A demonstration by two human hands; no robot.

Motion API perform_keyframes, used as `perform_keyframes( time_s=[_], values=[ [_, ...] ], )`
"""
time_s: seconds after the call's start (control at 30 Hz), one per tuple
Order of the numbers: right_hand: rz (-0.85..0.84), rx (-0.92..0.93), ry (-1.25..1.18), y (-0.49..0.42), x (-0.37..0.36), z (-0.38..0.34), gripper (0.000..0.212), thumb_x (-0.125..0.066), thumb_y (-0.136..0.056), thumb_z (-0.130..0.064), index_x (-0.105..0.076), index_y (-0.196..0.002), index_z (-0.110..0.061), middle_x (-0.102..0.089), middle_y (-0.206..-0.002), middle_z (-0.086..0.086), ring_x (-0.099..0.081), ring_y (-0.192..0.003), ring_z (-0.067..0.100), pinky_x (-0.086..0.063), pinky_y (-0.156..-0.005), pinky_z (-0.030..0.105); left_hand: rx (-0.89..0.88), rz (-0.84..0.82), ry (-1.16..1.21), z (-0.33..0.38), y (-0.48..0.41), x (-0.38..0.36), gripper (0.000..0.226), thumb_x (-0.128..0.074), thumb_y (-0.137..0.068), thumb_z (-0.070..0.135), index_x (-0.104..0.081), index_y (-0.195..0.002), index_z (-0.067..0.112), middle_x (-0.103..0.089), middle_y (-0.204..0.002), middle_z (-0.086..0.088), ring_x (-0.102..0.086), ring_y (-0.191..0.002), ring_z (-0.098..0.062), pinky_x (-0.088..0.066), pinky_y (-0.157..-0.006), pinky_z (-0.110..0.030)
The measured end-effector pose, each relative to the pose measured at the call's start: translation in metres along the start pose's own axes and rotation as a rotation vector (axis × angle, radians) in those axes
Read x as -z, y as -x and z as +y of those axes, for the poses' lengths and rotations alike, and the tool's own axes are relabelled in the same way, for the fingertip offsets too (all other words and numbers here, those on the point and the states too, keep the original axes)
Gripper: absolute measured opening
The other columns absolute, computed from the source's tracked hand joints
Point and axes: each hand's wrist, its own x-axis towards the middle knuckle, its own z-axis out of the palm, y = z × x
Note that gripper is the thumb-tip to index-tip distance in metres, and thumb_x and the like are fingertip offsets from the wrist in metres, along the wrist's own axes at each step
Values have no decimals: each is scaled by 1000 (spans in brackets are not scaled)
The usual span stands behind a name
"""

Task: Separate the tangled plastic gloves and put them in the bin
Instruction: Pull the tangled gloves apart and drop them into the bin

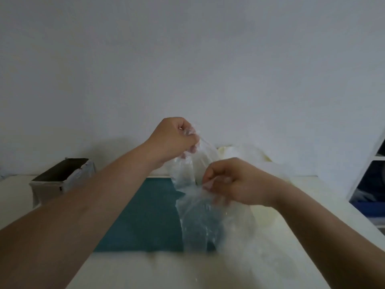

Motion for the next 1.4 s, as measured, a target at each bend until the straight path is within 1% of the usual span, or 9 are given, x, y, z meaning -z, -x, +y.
perform_keyframes(
  time_s=[0.2,0.4,0.53,0.67,0.8,1.0,1.13,1.27,1.4],
  values=[
    [392,-199,-138,-3,77,36,12,-66,-100,-29,-72,-99,-19,-77,-75,7,-36,-50,18,-30,-45,23,-11,-46,-63,4,-19,-17,20,-77,-92,12,-64,-104,3,-79,-93,-9,-79,-72,-22,-50,-52,-32],
    [495,-269,116,-40,91,86,19,-60,-99,-37,-71,-93,-23,-76,-71,1,-43,-36,5,-37,-42,19,-174,-10,-508,-3,-41,-6,15,-79,-91,22,-65,-86,22,-70,-89,5,-72,-80,-16,-54,-70,-33],
    [501,-353,291,-65,90,121,24,-61,-95,-47,-67,-81,-29,-72,-69,-8,-65,-65,11,-54,-68,30,-267,-41,-635,25,-40,5,14,-81,-91,27,-67,-85,25,-69,-89,10,-64,-70,-7,-50,-64,-24],
    [522,-377,358,-82,89,135,23,-62,-94,-48,-66,-82,-29,-65,-87,-13,-65,-87,18,-54,-77,33,-215,-345,-321,58,-35,5,21,-84,-87,26,-69,-93,13,-80,-86,-3,-64,-54,-17,-59,-61,-29],
    [509,-376,384,-82,78,136,12,-63,-93,-44,-60,-92,-32,-63,-89,-11,-65,-88,18,-54,-78,34,-269,-446,-19,73,-50,-7,25,-73,-89,27,-64,-96,4,-75,-70,2,-44,-41,-10,-37,-45,-23],
    [538,-219,175,-64,101,138,11,-63,-94,-33,-65,-101,-24,-65,-101,-3,-62,-105,24,-53,-101,50,-219,-439,29,49,-94,-74,24,-80,-92,28,-66,-95,9,-77,-85,-9,-44,-55,-19,-40,-46,-22],
    [654,-211,-53,-29,133,131,51,-68,-76,-25,-63,-126,-14,-66,-119,7,-63,-107,26,-52,-96,39,-179,-422,-35,20,-117,-114,27,-83,-90,31,-66,-96,10,-79,-86,-11,-52,-57,-18,-46,-50,-25],
    [671,-253,12,-16,137,127,34,-49,-99,-10,-65,-127,-22,-67,-113,-11,-63,-100,12,-45,-74,8,-188,-412,-220,-6,-129,-141,33,-87,-85,35,-66,-93,10,-76,-89,-12,-61,-56,-10,-52,-51,-26],
    [591,-225,2,-18,122,97,36,-38,-109,-39,-60,-136,-29,-59,-117,-19,-54,-116,6,-36,-81,11,-261,-332,-438,-23,-130,-159,28,-84,-86,39,-64,-85,19,-68,-86,-1,-65,-77,-20,-55,-70,-33]
  ],
)
